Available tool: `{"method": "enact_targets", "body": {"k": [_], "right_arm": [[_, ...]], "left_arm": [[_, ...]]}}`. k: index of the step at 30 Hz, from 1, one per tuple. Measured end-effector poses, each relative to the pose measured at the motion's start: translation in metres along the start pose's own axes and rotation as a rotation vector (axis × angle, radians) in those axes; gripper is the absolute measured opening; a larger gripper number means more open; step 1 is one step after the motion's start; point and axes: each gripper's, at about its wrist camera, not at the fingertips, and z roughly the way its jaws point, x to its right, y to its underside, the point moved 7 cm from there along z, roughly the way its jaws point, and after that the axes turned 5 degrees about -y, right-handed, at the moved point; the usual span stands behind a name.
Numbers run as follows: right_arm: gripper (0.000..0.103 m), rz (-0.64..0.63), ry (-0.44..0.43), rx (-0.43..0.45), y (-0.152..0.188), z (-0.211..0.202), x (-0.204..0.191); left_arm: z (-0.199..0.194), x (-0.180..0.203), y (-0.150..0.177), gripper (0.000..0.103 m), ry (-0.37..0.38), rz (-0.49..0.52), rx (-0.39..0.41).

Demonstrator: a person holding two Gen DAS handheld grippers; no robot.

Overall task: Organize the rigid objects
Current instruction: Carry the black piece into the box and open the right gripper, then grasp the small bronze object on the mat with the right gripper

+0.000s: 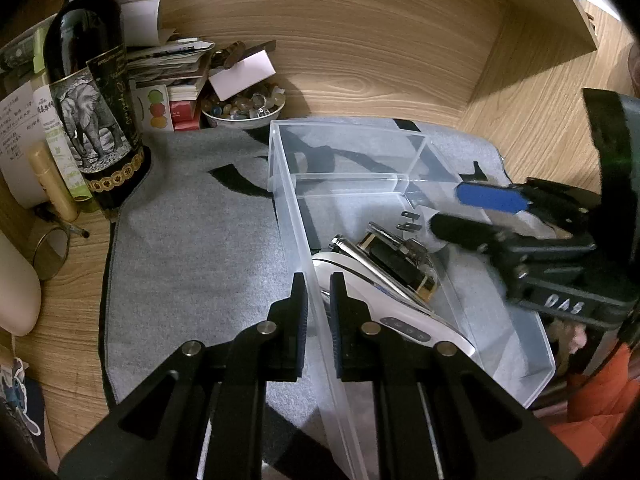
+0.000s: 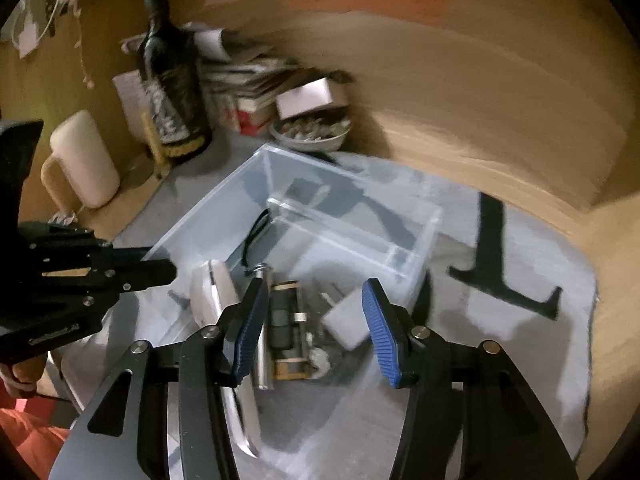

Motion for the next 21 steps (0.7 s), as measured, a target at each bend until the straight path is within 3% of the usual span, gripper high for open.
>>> {"method": "enact_targets", "body": {"k": [2, 8, 14, 21], "right_arm": [[0.059, 0.03, 0.046, 0.028, 0.002, -0.013, 0.012], [0.06, 0.126, 0.183, 0.073, 0.019, -0.051, 0.053], [0.06, 0.23, 0.328, -0.019, 0.071, -0.068, 0.093], [0.06, 0.325, 0.348, -0.11, 0.123, -0.067, 0.1]], "left_arm": [[0.0, -0.001, 0.0, 0.01, 0.001, 0.003, 0.001], [0.0, 0.0, 0.0, 0.01, 0.008, 0.012, 0.001], [0.0, 0.001, 0.0, 0.01, 0.009, 0.017, 0.001], [0.0, 0.002, 0.001, 0.01, 0.001, 0.019, -0.001]]}}
